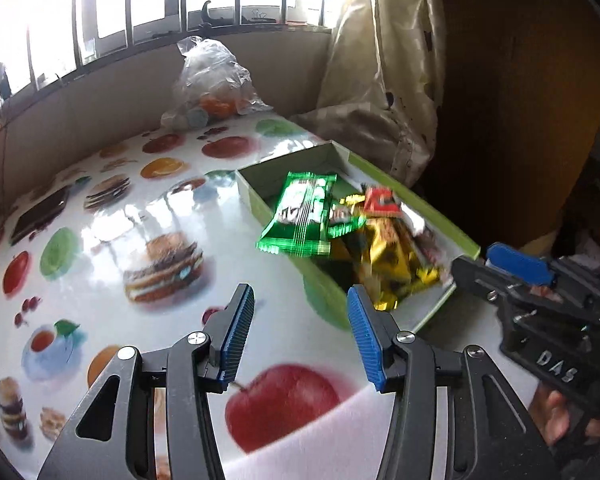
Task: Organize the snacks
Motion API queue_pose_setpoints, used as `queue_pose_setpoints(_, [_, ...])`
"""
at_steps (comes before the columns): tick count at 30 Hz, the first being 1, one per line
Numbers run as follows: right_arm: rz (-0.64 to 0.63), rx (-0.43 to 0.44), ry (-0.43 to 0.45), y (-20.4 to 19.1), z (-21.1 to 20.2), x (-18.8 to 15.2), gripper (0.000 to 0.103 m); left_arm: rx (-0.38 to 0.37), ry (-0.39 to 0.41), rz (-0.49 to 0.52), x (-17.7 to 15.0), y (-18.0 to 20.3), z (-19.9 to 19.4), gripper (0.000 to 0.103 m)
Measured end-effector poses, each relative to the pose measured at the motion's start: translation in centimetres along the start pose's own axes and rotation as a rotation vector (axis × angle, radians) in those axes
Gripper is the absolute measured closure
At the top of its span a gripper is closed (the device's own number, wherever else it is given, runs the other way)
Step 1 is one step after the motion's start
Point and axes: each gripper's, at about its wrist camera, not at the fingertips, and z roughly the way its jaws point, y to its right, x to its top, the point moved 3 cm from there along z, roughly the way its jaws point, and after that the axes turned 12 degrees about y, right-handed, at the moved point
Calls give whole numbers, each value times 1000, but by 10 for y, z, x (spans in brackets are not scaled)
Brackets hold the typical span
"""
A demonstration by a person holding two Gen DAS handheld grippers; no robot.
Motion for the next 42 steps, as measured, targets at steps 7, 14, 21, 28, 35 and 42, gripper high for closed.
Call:
queue_pose_setpoints(7, [-88,-59,-35,-7,-8,-36,55,-9,-62,5,-33,3,3,53])
queue_pose_setpoints(14, [-87,-55,-88,-13,6,-59,55,18,-81,-22,-44,-5,6,53])
queue_pose_setpoints(21, [-89,-79,-107,-13,14,-67,54,19,-127,-43,-53,-9,17,53])
queue_pose_setpoints(28, [-94,-88,-100,-15,16,-69,52,18,-146,-37,-59,-7,22,53])
queue_pose_setpoints(35, [-87,-95,-96,-15,16,-69,52,40,-144,-15,-60,-4,22,53])
queue_pose_setpoints(42, [-78,-95,-90,-14,16,-69,51,43,-144,-14,-61,-4,21,53])
